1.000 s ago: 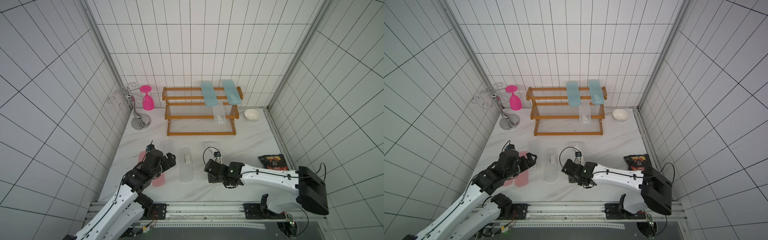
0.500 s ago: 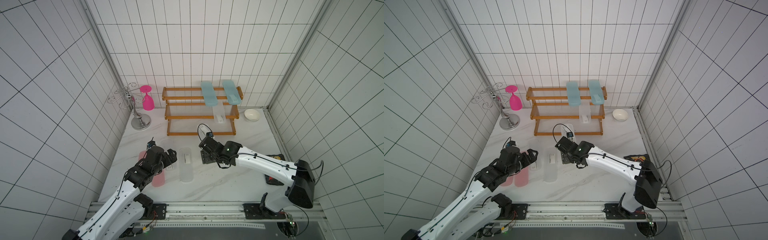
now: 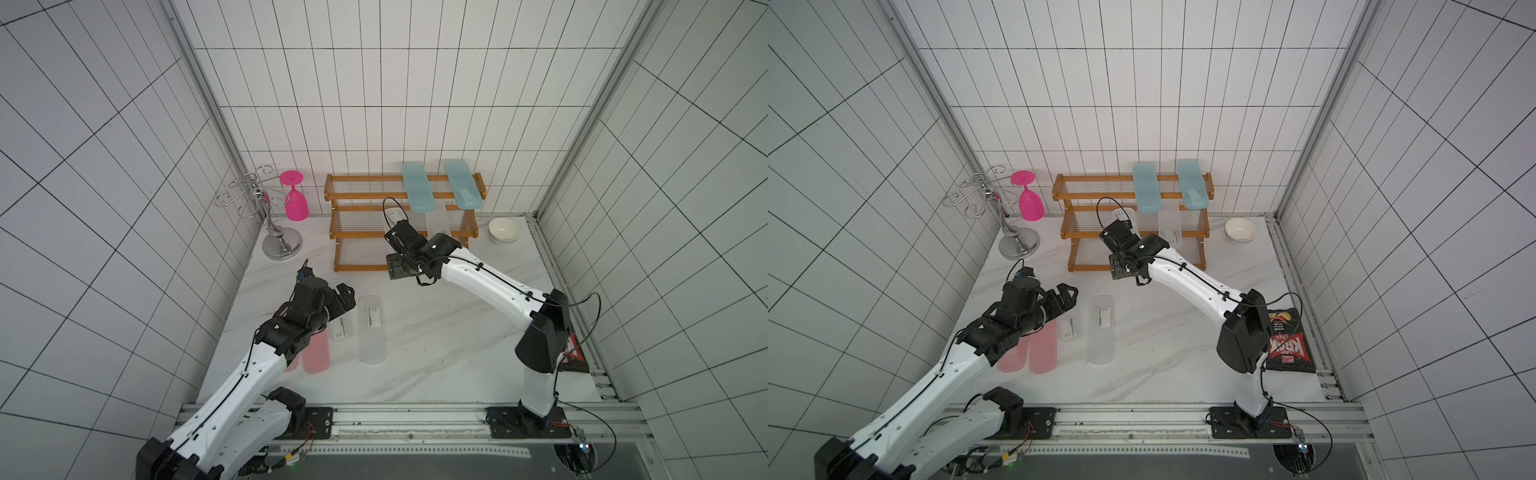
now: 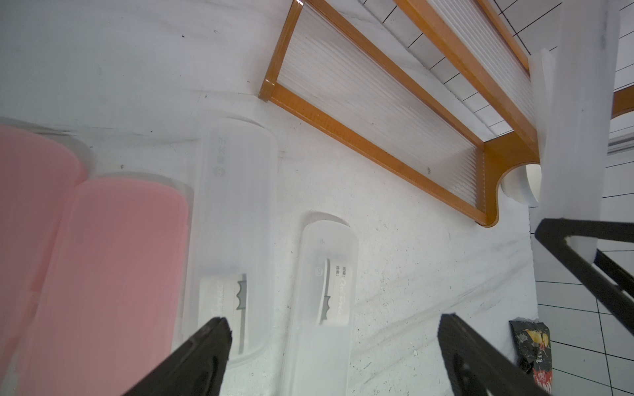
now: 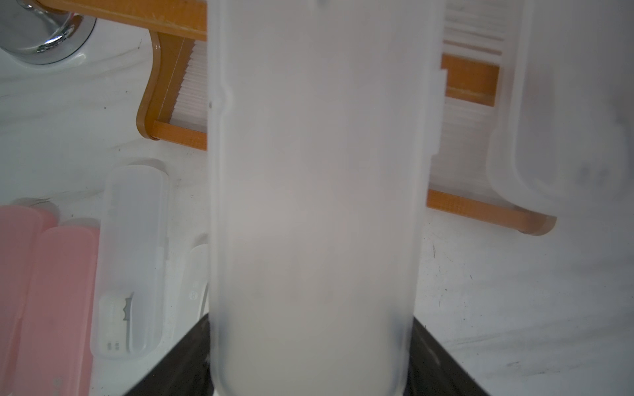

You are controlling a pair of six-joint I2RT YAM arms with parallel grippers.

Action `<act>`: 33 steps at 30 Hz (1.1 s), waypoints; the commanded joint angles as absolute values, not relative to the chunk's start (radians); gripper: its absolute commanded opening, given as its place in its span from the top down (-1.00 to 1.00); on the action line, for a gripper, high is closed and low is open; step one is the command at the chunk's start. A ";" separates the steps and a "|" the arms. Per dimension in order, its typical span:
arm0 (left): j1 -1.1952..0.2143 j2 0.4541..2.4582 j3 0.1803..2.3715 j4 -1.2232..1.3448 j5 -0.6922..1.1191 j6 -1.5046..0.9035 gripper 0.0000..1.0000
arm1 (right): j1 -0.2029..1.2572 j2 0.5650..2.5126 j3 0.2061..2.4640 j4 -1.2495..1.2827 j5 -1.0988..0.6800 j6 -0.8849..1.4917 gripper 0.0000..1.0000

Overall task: Place the pencil cases on the shelf according to color
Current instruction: Place the pencil case on the shelf.

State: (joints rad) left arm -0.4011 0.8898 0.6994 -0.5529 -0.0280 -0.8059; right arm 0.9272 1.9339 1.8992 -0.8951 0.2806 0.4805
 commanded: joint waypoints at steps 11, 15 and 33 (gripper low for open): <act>-0.379 0.950 0.679 -0.482 0.027 -0.760 -0.97 | 0.833 2.156 2.182 -0.943 0.264 0.457 -0.14; -0.377 0.956 0.680 -0.478 0.038 -0.753 -0.97 | 0.816 2.204 2.246 -0.946 0.252 0.456 -0.15; -0.377 0.983 0.691 -0.510 0.125 -0.760 -0.96 | 0.775 2.282 2.372 -0.970 0.199 0.469 -0.89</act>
State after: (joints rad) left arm -0.3824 0.9783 0.6765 -0.4984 0.1009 -0.7666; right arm 0.7788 2.2631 2.3230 -0.9478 0.2100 0.4637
